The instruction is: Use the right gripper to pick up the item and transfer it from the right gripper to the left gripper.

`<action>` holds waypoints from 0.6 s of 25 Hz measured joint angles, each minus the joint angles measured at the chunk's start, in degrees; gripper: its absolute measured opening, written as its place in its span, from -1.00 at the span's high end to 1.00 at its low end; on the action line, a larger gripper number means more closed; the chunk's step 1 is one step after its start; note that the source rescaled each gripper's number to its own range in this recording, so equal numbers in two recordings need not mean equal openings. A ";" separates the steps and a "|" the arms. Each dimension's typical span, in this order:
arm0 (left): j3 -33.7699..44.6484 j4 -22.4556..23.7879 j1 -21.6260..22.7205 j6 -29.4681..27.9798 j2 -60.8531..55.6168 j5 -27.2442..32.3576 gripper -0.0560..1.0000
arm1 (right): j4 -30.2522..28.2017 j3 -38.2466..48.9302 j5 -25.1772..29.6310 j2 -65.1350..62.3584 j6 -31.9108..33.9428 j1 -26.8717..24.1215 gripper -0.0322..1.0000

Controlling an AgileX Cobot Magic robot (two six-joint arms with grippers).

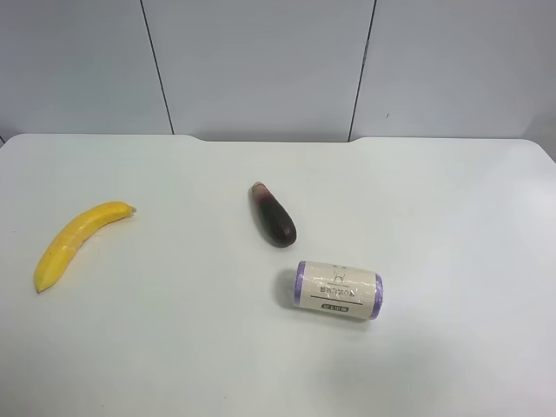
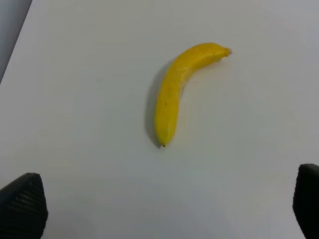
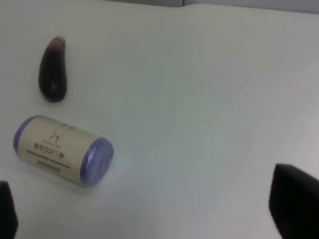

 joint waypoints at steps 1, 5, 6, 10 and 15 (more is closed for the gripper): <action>0.00 0.00 0.00 0.00 0.00 -0.15 -1.00 | 0.00 0.00 0.00 0.00 0.00 0.00 -1.00; 0.00 0.00 0.00 0.00 0.00 -0.25 -1.00 | 0.00 0.00 0.00 0.00 0.00 -0.70 -1.00; 0.00 0.00 0.00 0.00 0.00 -0.32 -1.00 | 0.00 0.00 0.00 0.00 0.00 -1.45 -1.00; 0.00 0.00 0.00 0.00 0.00 -0.32 -1.00 | 0.00 0.00 0.00 0.00 0.00 -5.83 -1.00; 0.00 0.00 0.00 0.00 0.00 -0.32 -1.00 | 0.00 0.00 0.00 0.00 0.00 -6.93 -1.00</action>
